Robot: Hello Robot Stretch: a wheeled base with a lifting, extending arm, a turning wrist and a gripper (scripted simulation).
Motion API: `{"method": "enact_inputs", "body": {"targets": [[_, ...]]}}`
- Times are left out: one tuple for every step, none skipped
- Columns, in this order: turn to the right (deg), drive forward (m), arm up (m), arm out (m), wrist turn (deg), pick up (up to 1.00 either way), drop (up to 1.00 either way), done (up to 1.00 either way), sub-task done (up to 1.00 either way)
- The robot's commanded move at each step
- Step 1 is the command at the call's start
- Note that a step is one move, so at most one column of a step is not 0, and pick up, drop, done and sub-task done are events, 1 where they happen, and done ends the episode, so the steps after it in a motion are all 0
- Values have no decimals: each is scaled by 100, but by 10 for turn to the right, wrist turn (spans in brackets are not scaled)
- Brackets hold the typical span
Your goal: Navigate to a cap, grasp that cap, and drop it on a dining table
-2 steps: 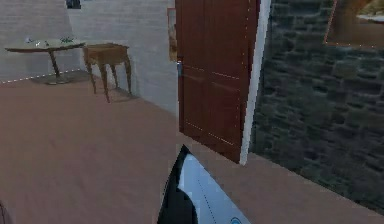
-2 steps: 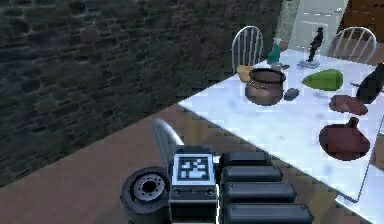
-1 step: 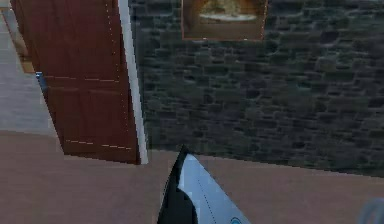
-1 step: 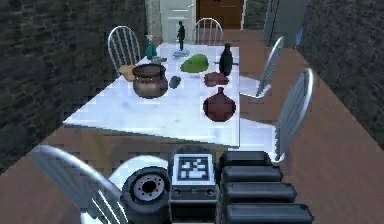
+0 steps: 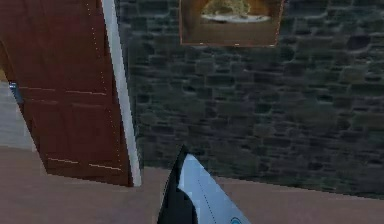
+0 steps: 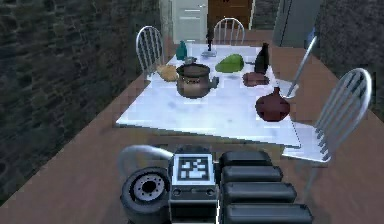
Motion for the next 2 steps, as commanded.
{"method": "enact_inputs", "body": {"targets": [[210,0,0,0,0,0,0,0,0],[0,70,0,0,0,0,0,0,0]]}}
